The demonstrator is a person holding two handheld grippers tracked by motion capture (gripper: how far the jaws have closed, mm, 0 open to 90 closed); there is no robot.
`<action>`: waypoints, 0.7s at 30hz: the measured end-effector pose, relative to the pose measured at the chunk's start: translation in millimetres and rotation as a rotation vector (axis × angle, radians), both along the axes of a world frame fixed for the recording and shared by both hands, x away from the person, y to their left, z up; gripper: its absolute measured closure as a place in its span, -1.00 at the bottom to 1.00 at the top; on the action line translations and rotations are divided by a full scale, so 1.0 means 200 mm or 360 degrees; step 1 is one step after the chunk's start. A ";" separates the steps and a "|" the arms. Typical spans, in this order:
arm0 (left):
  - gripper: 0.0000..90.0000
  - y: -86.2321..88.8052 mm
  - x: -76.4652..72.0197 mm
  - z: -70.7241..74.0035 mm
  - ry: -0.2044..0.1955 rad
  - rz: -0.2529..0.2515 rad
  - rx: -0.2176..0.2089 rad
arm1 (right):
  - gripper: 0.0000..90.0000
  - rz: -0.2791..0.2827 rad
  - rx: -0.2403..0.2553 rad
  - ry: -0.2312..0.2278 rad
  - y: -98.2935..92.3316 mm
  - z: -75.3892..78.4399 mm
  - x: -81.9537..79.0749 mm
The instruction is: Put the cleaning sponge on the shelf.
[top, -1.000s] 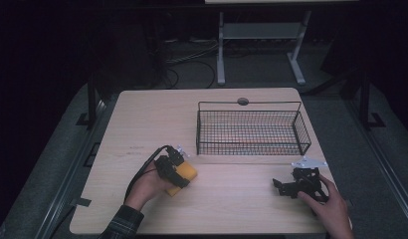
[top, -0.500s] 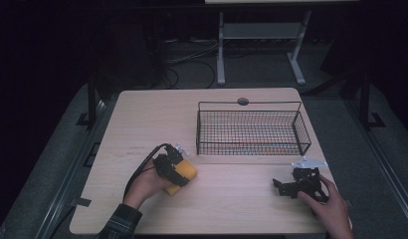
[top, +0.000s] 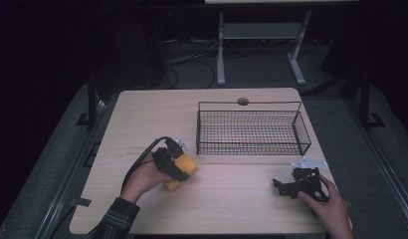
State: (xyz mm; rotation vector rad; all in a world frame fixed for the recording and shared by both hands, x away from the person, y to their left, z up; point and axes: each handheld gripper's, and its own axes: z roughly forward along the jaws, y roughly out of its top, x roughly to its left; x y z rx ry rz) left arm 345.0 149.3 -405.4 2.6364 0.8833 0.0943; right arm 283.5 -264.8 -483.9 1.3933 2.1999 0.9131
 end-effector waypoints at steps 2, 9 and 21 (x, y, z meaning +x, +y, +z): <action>-0.51 0.00 0.00 0.02 -0.0004 0.0000 -0.0004 | -1.00 0.0000 0.0000 0.0000 0.00 0.00 0.00; -0.51 -0.01 0.02 0.08 -0.0025 -0.0003 0.0000 | -1.00 0.0001 0.0005 0.0002 0.00 0.00 0.00; -0.51 -0.02 0.04 0.20 -0.0051 -0.0030 -0.0026 | -1.00 0.0004 -0.0003 -0.0002 0.00 0.00 0.00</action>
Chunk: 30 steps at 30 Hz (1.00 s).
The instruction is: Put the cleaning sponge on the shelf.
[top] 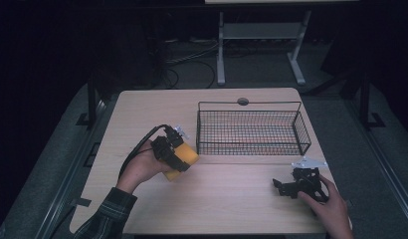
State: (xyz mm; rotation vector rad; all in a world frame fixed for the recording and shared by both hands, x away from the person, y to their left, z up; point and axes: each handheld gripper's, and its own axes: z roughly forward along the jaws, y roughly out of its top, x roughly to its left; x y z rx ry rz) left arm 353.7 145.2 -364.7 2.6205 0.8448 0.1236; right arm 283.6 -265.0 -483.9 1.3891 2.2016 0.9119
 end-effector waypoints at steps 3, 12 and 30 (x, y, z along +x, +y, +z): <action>-0.51 0.00 0.01 0.02 -0.0010 -0.0002 -0.0007 | -1.00 -0.0004 0.0002 0.0001 0.00 0.00 0.00; -0.51 -0.04 0.08 0.11 -0.0019 -0.0025 -0.0032 | -1.00 -0.0002 0.0003 0.0002 0.00 0.00 0.00; -0.51 -0.16 0.24 0.18 -0.0069 -0.0101 -0.0067 | -1.00 -0.0006 0.0005 0.0002 0.00 0.00 0.00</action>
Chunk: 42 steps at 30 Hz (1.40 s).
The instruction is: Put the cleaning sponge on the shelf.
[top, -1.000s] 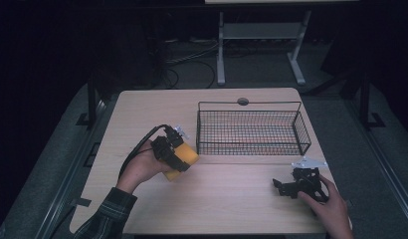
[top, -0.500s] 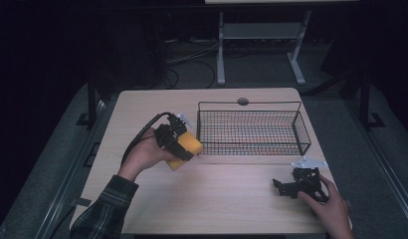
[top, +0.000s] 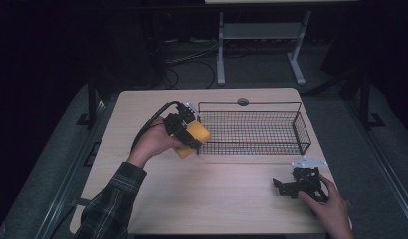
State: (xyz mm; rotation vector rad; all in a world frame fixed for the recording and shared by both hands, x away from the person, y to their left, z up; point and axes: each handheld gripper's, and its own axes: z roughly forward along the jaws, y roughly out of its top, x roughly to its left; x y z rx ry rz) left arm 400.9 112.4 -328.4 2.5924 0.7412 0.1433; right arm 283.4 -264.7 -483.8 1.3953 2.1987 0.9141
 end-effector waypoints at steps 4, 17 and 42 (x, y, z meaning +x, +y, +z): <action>-0.51 -0.02 0.02 0.01 -0.0007 -0.0021 0.0005 | -1.00 0.0001 0.0000 0.0000 0.00 0.00 0.00; -0.51 -0.16 0.15 0.05 -0.0052 -0.0100 0.0029 | -1.00 0.0003 0.0001 0.0000 0.00 0.00 0.00; -0.50 -0.33 0.34 -0.07 -0.0053 -0.0123 -0.0013 | -1.00 0.0004 0.0001 -0.0003 0.00 0.00 0.00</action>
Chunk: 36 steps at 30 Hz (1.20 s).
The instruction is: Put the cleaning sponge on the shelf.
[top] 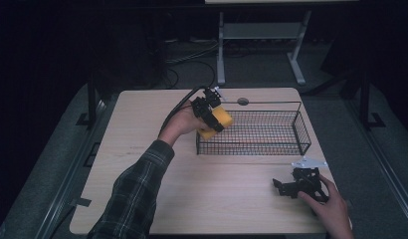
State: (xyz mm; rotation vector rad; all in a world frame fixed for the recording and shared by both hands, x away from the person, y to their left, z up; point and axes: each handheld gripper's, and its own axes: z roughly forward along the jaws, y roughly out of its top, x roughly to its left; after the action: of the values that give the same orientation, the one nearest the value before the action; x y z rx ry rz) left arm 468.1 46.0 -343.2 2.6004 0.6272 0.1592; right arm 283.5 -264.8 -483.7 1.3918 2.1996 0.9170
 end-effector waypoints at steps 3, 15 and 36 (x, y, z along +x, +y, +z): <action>-0.51 -0.01 0.01 -0.02 0.0002 0.0009 -0.0008 | -1.00 -0.0003 0.0004 0.0005 0.00 0.00 0.00; -0.51 -0.07 0.08 -0.11 0.0030 0.0012 -0.0004 | -1.00 -0.0005 0.0004 0.0005 0.00 0.00 0.00; -0.51 -0.14 0.12 -0.27 0.0119 0.0010 0.0126 | -1.00 -0.0001 0.0000 0.0000 0.00 0.00 0.00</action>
State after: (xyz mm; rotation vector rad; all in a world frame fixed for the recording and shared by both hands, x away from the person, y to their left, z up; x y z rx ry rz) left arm 491.7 17.5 -397.7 2.6913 0.6682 0.0905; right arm 283.5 -264.8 -483.8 1.3927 2.1986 0.9170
